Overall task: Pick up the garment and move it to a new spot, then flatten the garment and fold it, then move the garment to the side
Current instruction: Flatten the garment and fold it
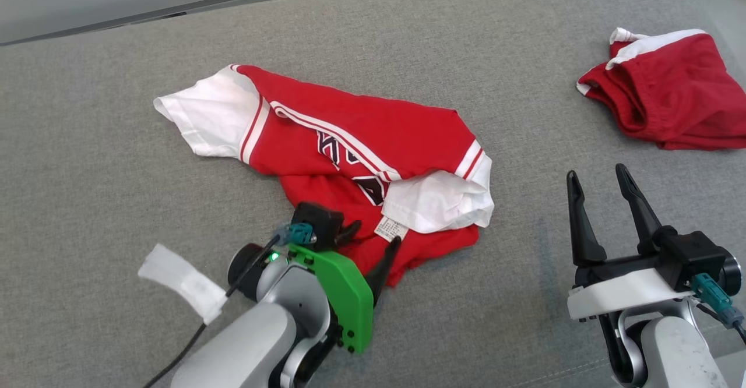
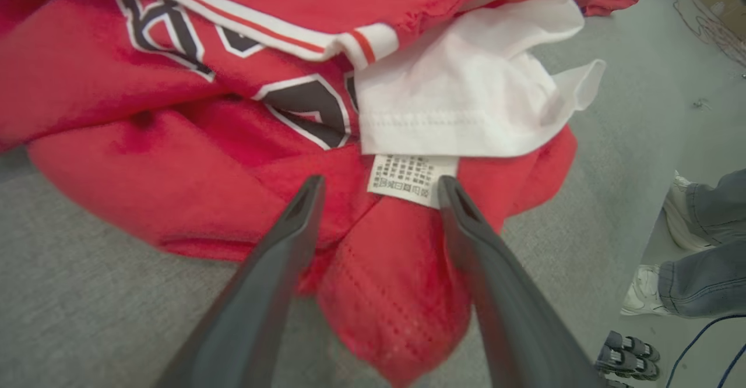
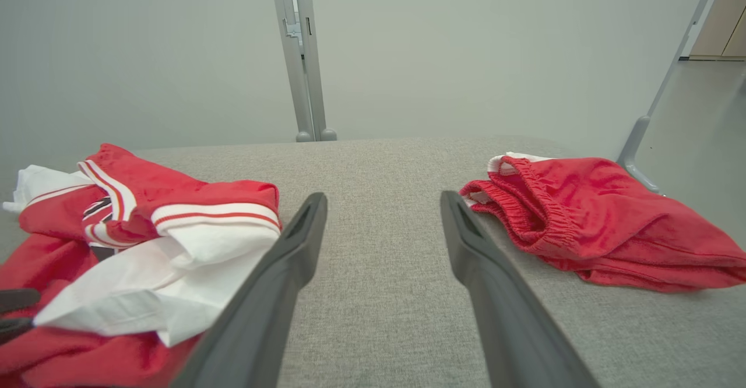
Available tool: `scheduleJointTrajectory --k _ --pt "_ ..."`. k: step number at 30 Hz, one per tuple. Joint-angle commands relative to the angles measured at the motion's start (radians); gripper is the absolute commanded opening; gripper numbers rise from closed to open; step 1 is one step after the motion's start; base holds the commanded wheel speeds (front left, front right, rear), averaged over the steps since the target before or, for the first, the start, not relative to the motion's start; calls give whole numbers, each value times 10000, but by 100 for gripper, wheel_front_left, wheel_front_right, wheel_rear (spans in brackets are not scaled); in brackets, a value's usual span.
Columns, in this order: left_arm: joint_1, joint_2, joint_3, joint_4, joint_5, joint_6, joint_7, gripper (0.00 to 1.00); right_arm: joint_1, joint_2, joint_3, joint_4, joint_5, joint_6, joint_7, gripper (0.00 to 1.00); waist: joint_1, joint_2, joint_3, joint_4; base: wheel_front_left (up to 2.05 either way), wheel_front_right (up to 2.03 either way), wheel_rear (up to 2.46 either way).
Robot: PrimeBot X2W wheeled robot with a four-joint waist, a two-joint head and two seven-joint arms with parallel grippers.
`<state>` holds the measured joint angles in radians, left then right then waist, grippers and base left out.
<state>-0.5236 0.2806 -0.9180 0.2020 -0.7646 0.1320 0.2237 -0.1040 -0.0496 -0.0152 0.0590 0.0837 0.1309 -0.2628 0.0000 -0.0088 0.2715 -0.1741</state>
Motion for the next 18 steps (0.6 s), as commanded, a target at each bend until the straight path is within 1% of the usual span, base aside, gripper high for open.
scheduleJointTrajectory --k 1,9,11,14,18 --pt "443 126 72 -320 -234 114 -88 100 85 -21 -32 -8 -100 -4 -29 100 0 88 -3 73 0 0 0" --pt "1606 536 320 -1869 -567 622 -443 100 171 -19 -94 46 -223 -4 -27 100 0 88 -22 330 0 0 0" --pt "1806 639 259 -2169 -631 638 -383 100 159 -21 -126 38 -253 -4 -27 100 0 88 0 407 0 0 0" --pt "1992 698 193 -2265 -704 589 -365 100 96 -19 -116 60 -300 -4 -27 100 0 88 25 495 0 0 0" --pt "1890 557 52 -1970 -639 443 -410 100 -7 -19 -73 80 -349 -4 -27 100 0 88 64 575 0 0 0"
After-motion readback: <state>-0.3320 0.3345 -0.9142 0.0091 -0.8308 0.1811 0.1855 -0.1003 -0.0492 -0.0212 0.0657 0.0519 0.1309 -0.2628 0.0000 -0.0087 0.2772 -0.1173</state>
